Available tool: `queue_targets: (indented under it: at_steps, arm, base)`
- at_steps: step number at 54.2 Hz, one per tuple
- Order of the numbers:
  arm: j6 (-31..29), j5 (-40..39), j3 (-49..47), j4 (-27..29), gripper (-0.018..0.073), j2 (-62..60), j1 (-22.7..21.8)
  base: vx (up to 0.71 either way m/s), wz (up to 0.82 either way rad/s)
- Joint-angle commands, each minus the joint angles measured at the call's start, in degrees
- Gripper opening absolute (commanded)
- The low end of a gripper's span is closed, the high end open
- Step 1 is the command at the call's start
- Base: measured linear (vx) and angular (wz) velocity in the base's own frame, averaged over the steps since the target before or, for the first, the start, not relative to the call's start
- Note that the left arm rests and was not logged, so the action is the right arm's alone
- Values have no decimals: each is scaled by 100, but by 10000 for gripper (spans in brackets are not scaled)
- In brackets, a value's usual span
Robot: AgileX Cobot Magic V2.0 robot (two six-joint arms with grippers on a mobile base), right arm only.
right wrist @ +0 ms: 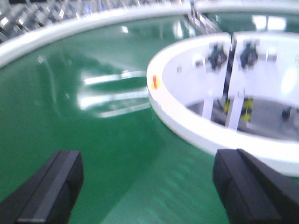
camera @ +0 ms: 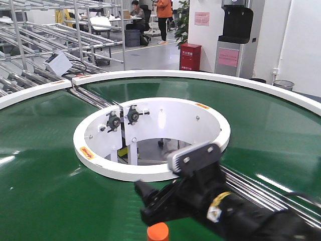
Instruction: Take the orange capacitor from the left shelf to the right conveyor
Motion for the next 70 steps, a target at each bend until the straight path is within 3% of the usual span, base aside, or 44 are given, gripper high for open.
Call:
queue_targets:
  at_steps: [1, 19, 37, 44, 51, 57, 64, 70]
  arm:
    - [0, 26, 95, -297, 597, -1012, -20]
    - [-53, 1021, 1626, -328, 591, -3946, -20]
    - [-190, 1242, 2054, -381, 585, -5271, -25]
    - [-799, 1658, 2054, -626, 529, -5587, -29]
    - [-810, 1945, 2289, -456, 397, -6021, -51]
    - [-809, 1561, 2991, -415, 222, -6621, -526]
    - [-839, 950, 3991, -427, -17, -7322, -1615]
    - [-843, 1024, 4776, -303, -15, -8013, -2386]
  base:
    - [0, 0]
    - [0, 0]
    - [0, 0]
    - [0, 0]
    - [0, 0]
    - [0, 0]
    - [0, 0]
    - [0, 0]
